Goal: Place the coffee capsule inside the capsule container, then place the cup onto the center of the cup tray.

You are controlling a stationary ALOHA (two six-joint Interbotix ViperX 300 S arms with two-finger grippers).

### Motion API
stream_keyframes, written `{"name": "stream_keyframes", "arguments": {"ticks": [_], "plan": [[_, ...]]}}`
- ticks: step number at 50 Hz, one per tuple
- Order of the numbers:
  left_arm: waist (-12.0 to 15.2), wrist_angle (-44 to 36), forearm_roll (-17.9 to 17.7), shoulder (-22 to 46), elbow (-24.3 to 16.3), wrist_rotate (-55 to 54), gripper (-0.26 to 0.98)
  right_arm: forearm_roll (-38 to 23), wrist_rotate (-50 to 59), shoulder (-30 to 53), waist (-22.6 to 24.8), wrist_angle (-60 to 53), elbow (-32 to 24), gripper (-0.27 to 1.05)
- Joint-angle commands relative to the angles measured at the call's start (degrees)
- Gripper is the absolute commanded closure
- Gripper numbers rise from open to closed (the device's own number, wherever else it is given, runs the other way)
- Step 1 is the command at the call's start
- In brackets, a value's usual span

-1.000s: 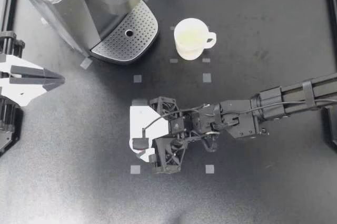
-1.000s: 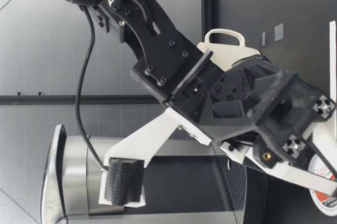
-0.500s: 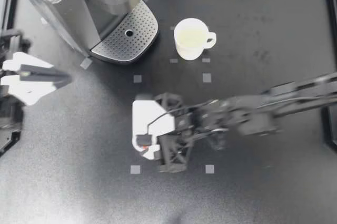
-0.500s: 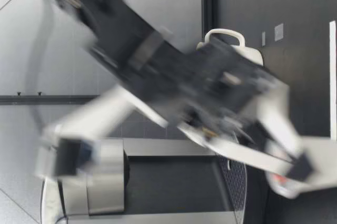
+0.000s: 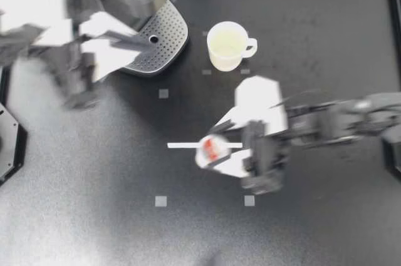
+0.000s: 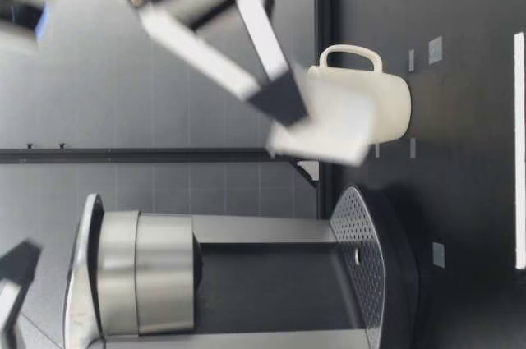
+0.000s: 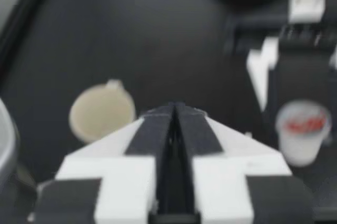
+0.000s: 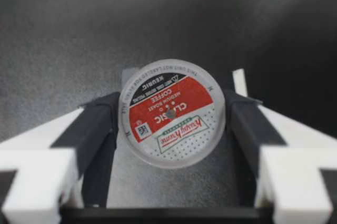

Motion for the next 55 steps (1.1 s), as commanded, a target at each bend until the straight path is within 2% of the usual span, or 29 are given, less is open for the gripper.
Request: {"name": "stream_keyframes", "arguments": {"ticks": [1,7,13,16,21,26,30,32,36,44,55], "plan": [[0.2,8.3,1.7,3.6,-7.8,-0.5,0.61,0.1,0.4,-3.8,-1.0,-3.2,2.5,0.24],[-0.3,18.2,4.7,9.8,-15.6,-1.5,0.61,0.1,0.3,-6.2,-1.5,-3.4,6.0,0.24],[-2.2,28.5,11.1,16.7,-22.6,-4.4,0.61,0.1,-0.2,-6.9,-1.6,-3.8,7.7,0.24],[-4.2,35.3,17.7,20.7,-26.1,-7.0,0.61,0.0,-0.3,-7.0,-1.8,-3.9,8.6,0.24],[-7.6,45.5,30.1,25.6,-29.4,-12.0,0.61,-0.2,-0.4,-7.6,-1.8,-4.0,10.1,0.24],[-10.7,52.7,41.7,29.5,-30.8,-16.3,0.61,-0.4,-0.5,-9.1,-1.8,-4.7,11.9,0.24],[-12.5,56.4,49.5,31.9,-30.6,-19.0,0.61,-0.4,-0.6,-10.8,-1.8,-6.0,13.4,0.24],[-12.8,57.7,52.1,32.9,-30.2,-19.4,0.61,-0.4,-0.6,-12.0,-1.8,-6.7,14.2,0.24],[-12.9,58.8,55.1,34.0,-29.3,-19.9,0.61,-0.4,-0.6,-14.2,-1.8,-8.3,16.0,0.24],[-12.9,58.6,57.3,34.5,-27.3,-20.8,0.61,-0.4,-0.6,-17.1,-2.2,-10.5,18.7,0.25],[-12.7,56.7,62.7,33.9,-23.6,-24.3,0.61,-0.4,-0.5,-15.9,-2.2,-11.0,19.1,0.24]]}}
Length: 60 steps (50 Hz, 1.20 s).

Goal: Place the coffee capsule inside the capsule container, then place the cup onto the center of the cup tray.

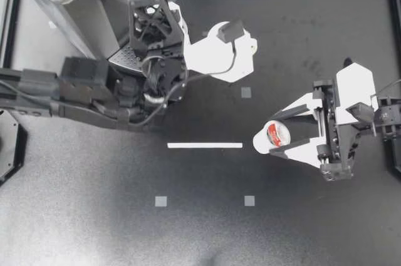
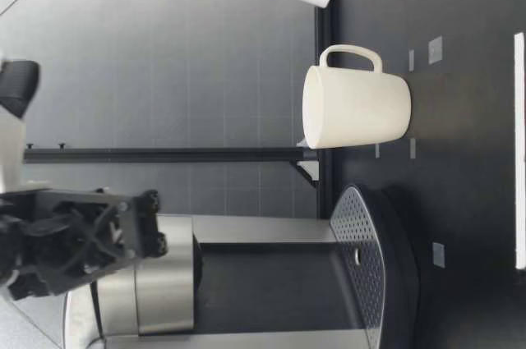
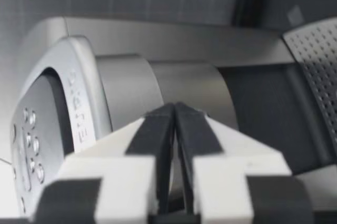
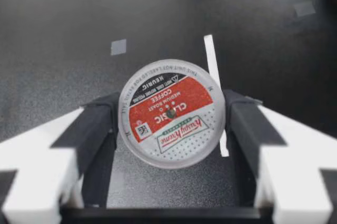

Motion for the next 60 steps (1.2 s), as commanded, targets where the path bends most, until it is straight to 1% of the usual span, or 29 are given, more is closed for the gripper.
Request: {"name": "stream_keyframes", "arguments": {"ticks": [1,7,15,21,34,49,60], "plan": [[0.3,-0.4,2.2,-1.7,0.1,-1.0,0.61,-0.1,-0.1,0.4,-0.4,-0.6,-0.6,0.24],[1.1,-0.8,3.3,-1.8,1.4,-1.8,0.61,-0.1,0.0,1.1,-0.4,-0.6,-0.8,0.24],[2.1,-1.8,3.8,-2.3,2.9,-1.8,0.61,-0.1,-0.1,1.2,-0.4,-0.6,-1.0,0.24],[2.5,-1.7,5.2,-2.5,3.4,-2.2,0.61,-0.1,0.0,1.3,-0.4,-0.6,-0.9,0.25],[2.6,0.4,9.5,-3.6,3.1,-2.5,0.61,0.0,0.2,1.3,-0.4,-0.6,-1.1,0.24],[2.6,2.8,12.9,-4.9,2.7,-1.6,0.61,0.0,0.2,1.4,-0.4,-0.7,-1.6,0.24],[2.5,3.6,14.2,-6.4,1.9,-1.3,0.61,0.0,0.4,1.5,-0.4,-0.9,-1.6,0.24]]}}
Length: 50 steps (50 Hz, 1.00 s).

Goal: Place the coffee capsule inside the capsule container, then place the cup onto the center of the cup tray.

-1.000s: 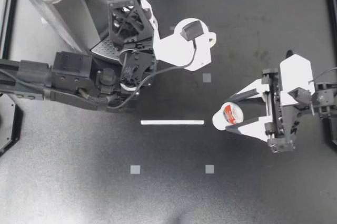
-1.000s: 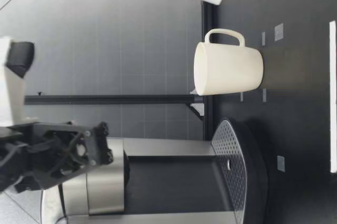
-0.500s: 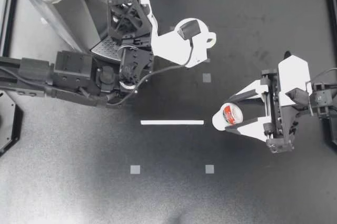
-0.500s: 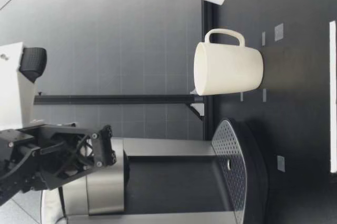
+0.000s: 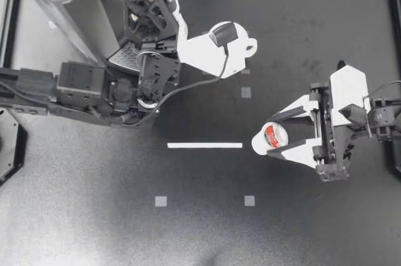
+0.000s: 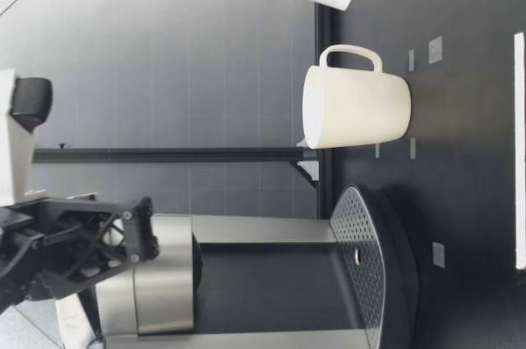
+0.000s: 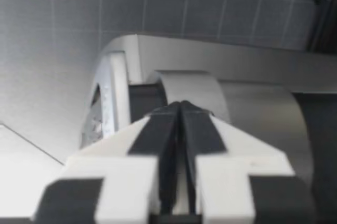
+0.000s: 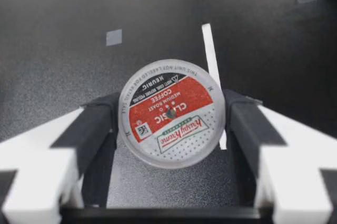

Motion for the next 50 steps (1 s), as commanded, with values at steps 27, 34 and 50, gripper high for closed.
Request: {"name": "stream_keyframes", "arguments": {"ticks": [27,34,50], "plan": [[1.3,3.3,6.2,-8.4,-1.4,1.5,0.61,0.1,0.4,-0.2,-0.4,-1.1,-1.8,0.24],[1.3,3.1,6.3,-10.0,-0.9,0.8,0.61,0.1,0.4,-0.1,-0.4,-1.4,-1.8,0.24],[1.6,3.0,6.7,-13.5,2.5,-1.6,0.61,0.1,0.4,-0.1,-0.4,-1.6,-2.3,0.24]]}}
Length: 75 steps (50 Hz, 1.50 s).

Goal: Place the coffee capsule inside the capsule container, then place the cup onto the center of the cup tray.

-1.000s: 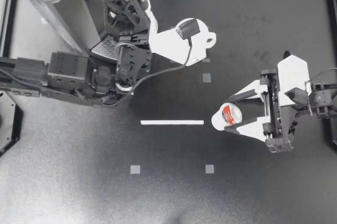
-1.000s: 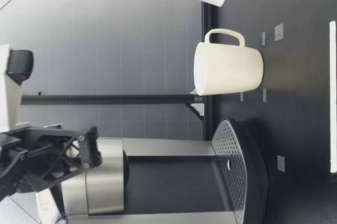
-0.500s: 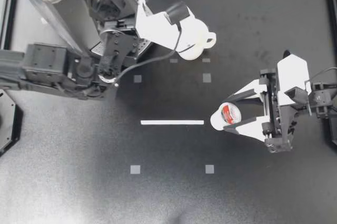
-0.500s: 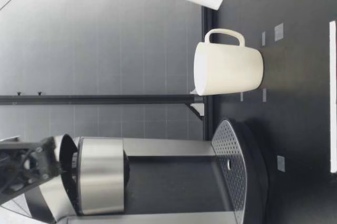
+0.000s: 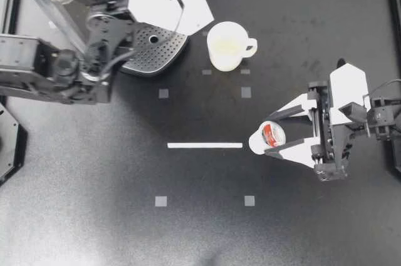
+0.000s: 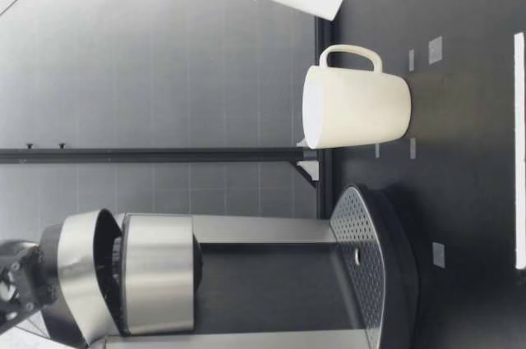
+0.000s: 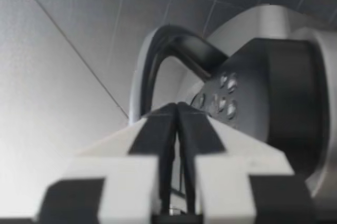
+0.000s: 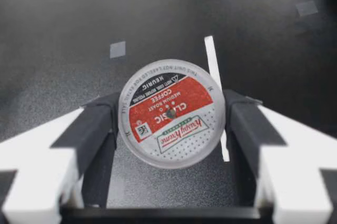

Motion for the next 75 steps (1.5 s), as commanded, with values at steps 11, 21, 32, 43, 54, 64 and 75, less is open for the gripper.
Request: {"name": "stream_keyframes", "arguments": {"ticks": [11,21,32,43,54,64,75], "plan": [[2.8,-2.6,0.7,-6.2,2.8,-2.4,0.61,0.1,0.2,-0.2,-0.3,-0.6,-2.1,0.24],[5.4,-6.9,0.7,-10.6,5.4,-6.7,0.61,0.2,0.7,0.3,-0.3,-0.6,-2.7,0.24],[10.2,-14.9,-0.1,-14.7,8.5,-10.3,0.61,0.2,0.9,0.4,-0.3,-0.6,-3.3,0.24],[13.0,-17.8,-0.4,-16.8,10.5,-12.1,0.61,0.2,0.9,0.3,-0.3,-0.6,-3.8,0.24],[15.6,-19.2,-0.8,-17.5,12.2,-12.7,0.61,0.1,0.2,0.3,-0.3,-0.6,-5.4,0.24],[17.3,-20.9,-1.1,-18.7,13.8,-14.4,0.62,0.1,0.1,0.4,-0.3,-0.8,-6.2,0.24],[18.1,-23.3,-1.3,-21.0,15.3,-16.7,0.62,-0.1,-1.9,-1.8,-0.8,-3.7,-8.4,0.25]]}}
